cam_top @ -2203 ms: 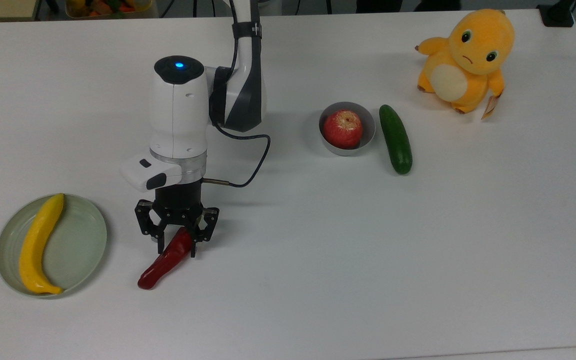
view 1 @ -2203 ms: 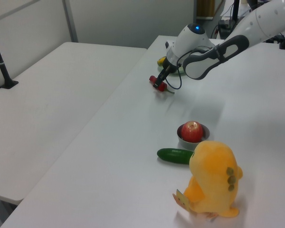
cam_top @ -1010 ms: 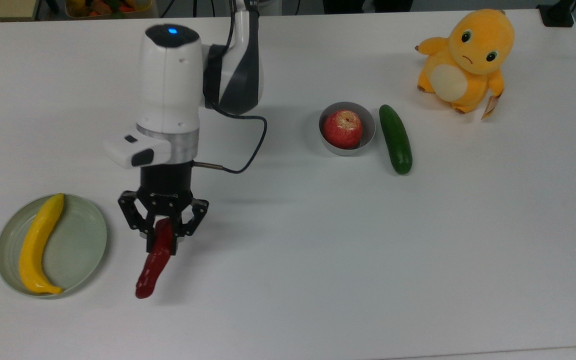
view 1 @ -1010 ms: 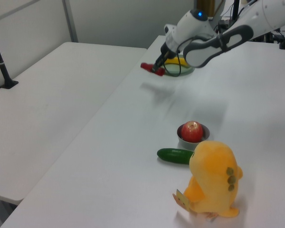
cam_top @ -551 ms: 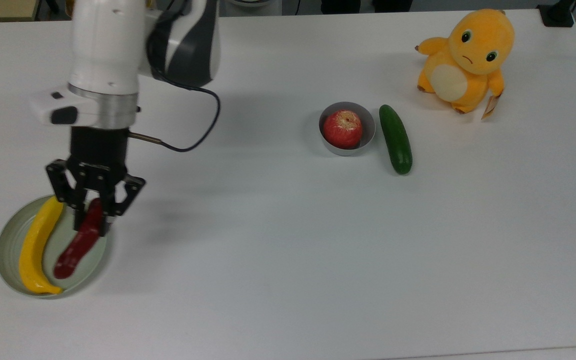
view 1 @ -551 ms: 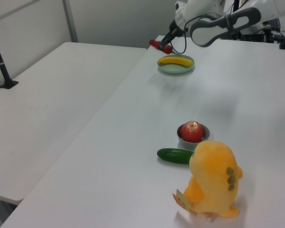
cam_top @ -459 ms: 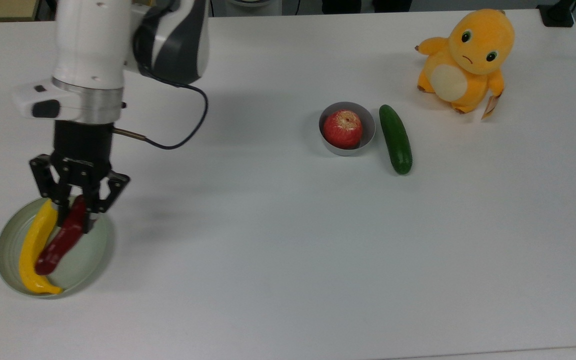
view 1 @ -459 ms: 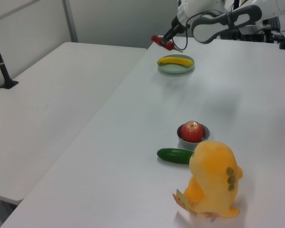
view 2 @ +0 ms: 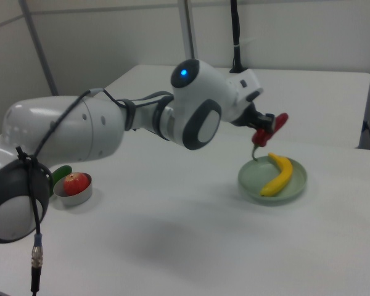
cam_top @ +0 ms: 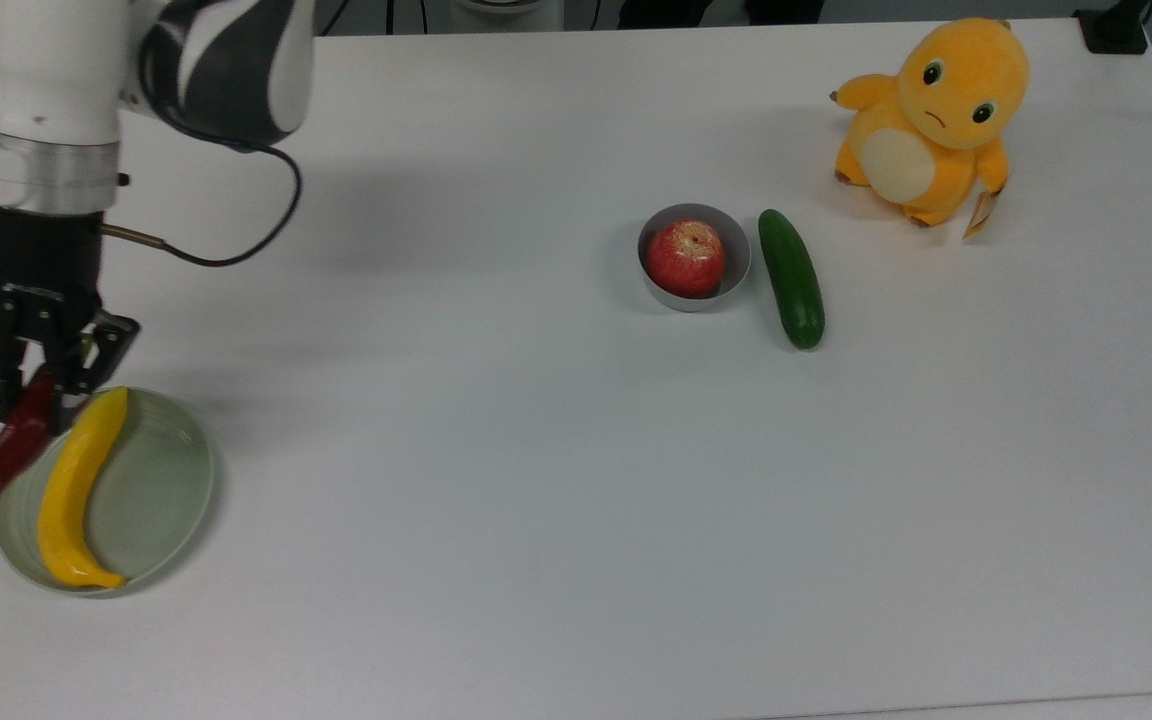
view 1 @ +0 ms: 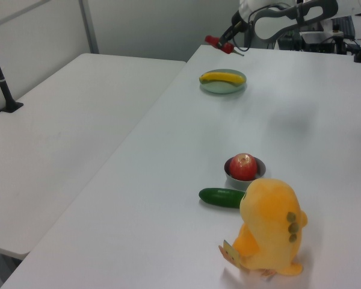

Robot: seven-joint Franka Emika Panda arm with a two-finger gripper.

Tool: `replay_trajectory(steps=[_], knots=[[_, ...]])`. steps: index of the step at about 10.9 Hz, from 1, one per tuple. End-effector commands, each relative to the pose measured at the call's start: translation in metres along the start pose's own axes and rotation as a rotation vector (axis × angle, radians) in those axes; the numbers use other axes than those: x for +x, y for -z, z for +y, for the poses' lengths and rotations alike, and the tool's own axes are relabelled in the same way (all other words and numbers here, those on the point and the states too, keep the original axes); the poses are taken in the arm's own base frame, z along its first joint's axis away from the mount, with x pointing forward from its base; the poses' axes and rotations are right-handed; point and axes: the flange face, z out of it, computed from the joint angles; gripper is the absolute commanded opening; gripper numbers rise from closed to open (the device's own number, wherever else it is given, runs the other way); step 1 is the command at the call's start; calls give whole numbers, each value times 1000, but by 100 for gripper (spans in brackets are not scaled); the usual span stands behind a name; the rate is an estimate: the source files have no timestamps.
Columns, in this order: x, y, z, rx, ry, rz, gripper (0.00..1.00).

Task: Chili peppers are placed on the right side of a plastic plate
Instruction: 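Lower the chili pepper beside the plate rim and open the gripper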

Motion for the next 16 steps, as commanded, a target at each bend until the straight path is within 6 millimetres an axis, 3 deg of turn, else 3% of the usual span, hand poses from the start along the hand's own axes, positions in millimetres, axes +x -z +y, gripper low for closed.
replay_trajectory(steps=[1, 4, 6, 11, 13, 14, 15, 16], knots=[[-8, -30, 38, -2, 71, -13, 0], [-35, -55, 77, 12, 171, -30, 0], [-49, -68, 91, 15, 242, -42, 0], [-94, -108, 105, 27, 367, -95, 2], [-102, -116, 107, 4, 378, -60, 5], [-103, -116, 107, 4, 383, -60, 17], [-103, -116, 107, 4, 383, -60, 36], [-101, -115, 106, 5, 382, -58, 47]])
